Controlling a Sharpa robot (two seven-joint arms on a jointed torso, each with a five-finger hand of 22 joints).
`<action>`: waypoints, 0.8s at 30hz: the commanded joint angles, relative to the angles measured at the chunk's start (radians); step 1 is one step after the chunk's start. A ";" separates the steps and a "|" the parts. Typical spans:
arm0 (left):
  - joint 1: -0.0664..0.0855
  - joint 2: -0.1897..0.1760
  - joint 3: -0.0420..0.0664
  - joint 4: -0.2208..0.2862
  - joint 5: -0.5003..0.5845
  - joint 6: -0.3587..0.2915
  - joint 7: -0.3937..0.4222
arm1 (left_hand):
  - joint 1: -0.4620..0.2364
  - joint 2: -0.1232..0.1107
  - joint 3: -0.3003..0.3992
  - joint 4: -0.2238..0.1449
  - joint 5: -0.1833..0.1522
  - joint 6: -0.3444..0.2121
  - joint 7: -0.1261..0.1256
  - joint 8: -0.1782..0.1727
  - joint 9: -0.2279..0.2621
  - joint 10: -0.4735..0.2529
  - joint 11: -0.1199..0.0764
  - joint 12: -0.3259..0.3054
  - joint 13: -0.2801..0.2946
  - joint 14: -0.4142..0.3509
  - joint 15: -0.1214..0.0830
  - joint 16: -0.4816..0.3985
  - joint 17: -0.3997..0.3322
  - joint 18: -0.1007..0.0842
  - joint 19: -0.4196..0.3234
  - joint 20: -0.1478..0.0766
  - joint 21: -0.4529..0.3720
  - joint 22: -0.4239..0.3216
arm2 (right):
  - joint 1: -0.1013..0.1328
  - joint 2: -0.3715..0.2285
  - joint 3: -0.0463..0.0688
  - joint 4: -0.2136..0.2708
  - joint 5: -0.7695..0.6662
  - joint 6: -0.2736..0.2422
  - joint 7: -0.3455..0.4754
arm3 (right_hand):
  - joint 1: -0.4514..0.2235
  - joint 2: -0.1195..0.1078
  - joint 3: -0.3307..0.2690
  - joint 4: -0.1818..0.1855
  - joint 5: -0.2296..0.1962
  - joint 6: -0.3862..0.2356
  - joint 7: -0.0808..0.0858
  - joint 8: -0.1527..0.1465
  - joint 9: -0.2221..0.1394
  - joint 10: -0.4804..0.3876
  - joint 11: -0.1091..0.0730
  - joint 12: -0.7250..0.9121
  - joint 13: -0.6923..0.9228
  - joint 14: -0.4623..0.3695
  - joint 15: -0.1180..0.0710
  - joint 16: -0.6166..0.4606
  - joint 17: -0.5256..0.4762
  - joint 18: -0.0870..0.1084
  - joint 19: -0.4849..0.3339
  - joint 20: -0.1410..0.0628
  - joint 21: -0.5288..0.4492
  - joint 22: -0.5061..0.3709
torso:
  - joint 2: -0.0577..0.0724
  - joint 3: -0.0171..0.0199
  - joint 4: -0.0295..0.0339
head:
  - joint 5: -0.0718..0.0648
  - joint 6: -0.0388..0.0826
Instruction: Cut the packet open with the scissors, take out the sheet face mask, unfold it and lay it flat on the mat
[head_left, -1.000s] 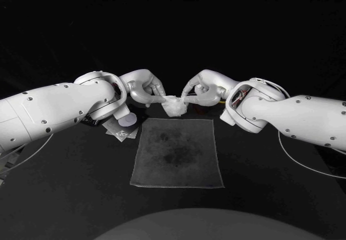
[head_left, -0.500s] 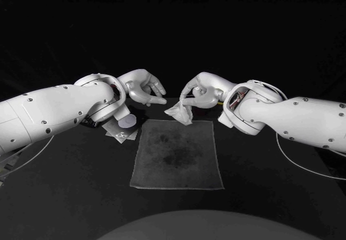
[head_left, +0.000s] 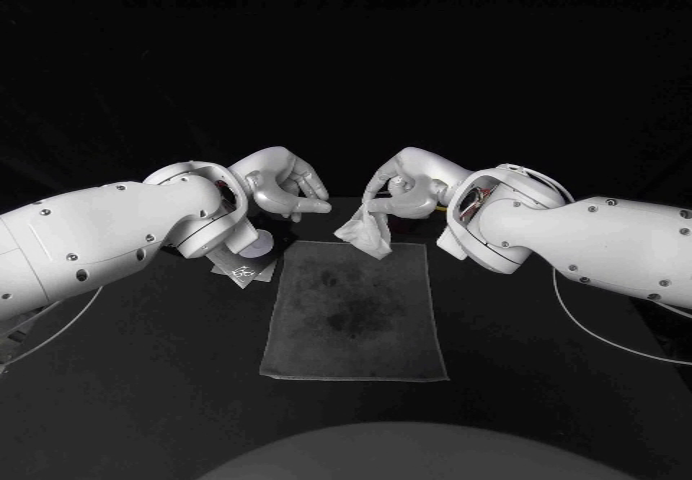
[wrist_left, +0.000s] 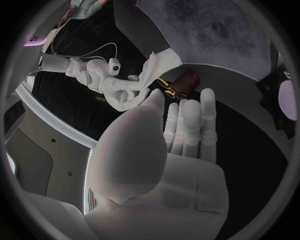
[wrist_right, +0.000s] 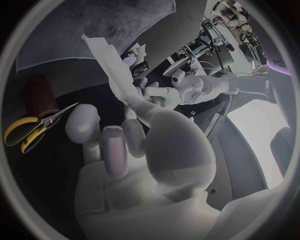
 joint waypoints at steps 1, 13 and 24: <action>-0.017 -0.021 0.000 0.037 0.129 -0.100 0.068 | 0.031 0.004 0.030 -0.002 0.003 0.021 -0.015 0.034 0.013 0.024 -0.017 0.064 0.029 0.055 -0.017 0.024 0.082 0.008 0.026 -0.015 0.016 0.009 | 0.001 0.003 0.000 -0.006 0.035 -0.027 -0.065 | 0.003 0.003 0.006 -0.002 0.003 0.009 -0.001 0.009 0.017 0.030 -0.010 0.003 0.073 0.077 -0.009 0.003 0.139 0.012 0.005 -0.002 0.003 0.001 | 0.000 -0.0001 0.0006 | -0.004 0.002; -0.090 -0.093 0.002 0.144 0.265 -0.093 0.167 | 0.077 0.004 0.173 -0.001 0.003 0.069 -0.041 0.072 0.036 0.061 -0.049 0.096 0.042 0.143 -0.048 0.036 0.205 0.006 0.052 -0.046 0.064 0.041 | -0.004 -0.001 -0.005 -0.021 0.106 -0.074 -0.117 | 0.001 0.002 0.007 -0.002 0.004 0.011 -0.002 0.012 0.018 0.032 -0.011 0.006 0.076 0.077 -0.010 0.003 0.137 0.012 0.006 -0.002 0.005 0.002 | 0.000 -0.0038 0.0012 | -0.015 0.006; -0.161 -0.046 0.002 0.137 0.270 -0.124 0.128 | -0.085 -0.091 0.219 0.001 0.004 0.042 -0.005 -0.065 0.001 0.077 -0.013 -0.079 -0.024 0.162 -0.021 0.000 0.198 0.001 0.059 -0.033 0.059 0.041 | -0.015 -0.001 -0.008 -0.015 0.154 -0.114 -0.112 | 0.001 0.001 0.007 -0.002 0.003 0.011 -0.002 0.012 0.018 0.033 -0.011 0.006 0.076 0.077 -0.010 0.002 0.135 0.012 0.006 -0.003 0.005 0.002 | 0.001 -0.0023 -0.0007 | -0.013 0.013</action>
